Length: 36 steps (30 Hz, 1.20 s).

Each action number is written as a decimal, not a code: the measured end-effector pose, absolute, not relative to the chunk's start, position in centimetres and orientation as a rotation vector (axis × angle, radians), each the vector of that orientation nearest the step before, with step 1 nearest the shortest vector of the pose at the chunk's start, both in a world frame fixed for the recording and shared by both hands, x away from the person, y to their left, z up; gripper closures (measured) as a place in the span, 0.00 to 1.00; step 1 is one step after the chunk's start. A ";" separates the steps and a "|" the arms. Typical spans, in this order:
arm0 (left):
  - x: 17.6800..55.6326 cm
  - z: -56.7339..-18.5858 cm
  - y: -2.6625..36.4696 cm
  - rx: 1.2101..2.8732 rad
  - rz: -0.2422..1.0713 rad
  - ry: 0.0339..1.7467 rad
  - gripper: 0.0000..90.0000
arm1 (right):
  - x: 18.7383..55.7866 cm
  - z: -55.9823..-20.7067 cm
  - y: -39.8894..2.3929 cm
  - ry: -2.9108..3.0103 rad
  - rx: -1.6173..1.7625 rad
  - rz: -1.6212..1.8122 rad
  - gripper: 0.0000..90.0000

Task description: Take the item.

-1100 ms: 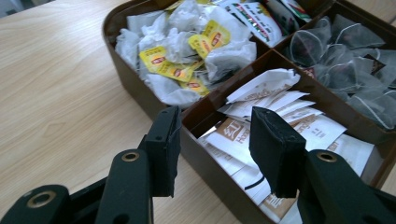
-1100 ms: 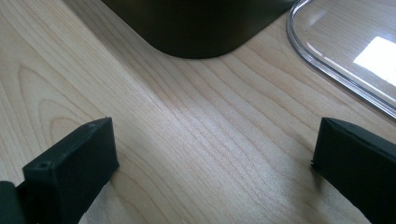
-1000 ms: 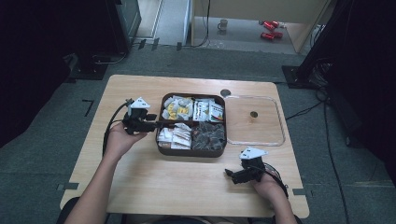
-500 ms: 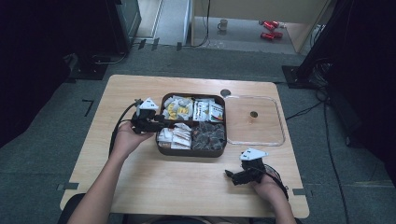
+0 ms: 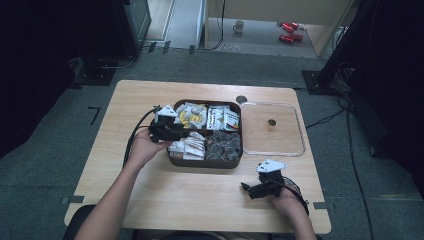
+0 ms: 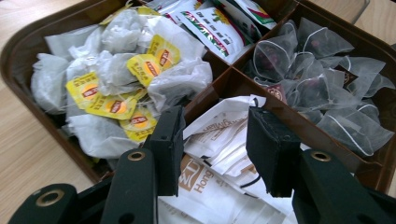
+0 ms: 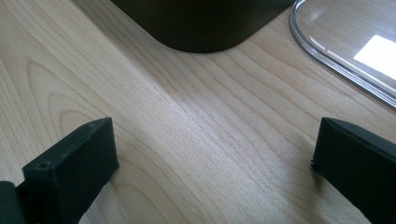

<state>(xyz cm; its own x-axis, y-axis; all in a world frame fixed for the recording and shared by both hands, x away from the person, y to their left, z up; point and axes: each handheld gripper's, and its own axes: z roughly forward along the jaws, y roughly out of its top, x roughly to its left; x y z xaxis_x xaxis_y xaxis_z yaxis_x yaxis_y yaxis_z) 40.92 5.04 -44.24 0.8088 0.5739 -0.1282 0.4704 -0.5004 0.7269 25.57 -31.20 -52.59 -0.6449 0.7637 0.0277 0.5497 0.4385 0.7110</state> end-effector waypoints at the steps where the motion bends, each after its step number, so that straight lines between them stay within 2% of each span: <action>1: 41.0 -44.3 4.9 2.187 0.159 0.761 0.63 | 25.6 -52.6 -31.2 2.397 1.130 1.019 0.00; 9: 41.0 -44.6 3.7 2.196 0.123 0.733 0.61 | 25.5 -52.6 -31.2 2.397 1.128 1.020 0.00; 24: 41.3 -45.9 1.9 2.241 0.148 0.692 0.58 | 25.2 -52.6 -31.3 2.405 1.119 1.021 0.00; 28: 41.5 -46.2 1.6 2.265 0.159 0.697 0.62 | 25.2 -52.6 -31.3 2.407 1.115 1.020 0.00; 36: 41.6 -46.3 1.4 2.278 0.163 0.714 0.76 | 25.2 -52.6 -31.3 2.408 1.111 1.022 0.00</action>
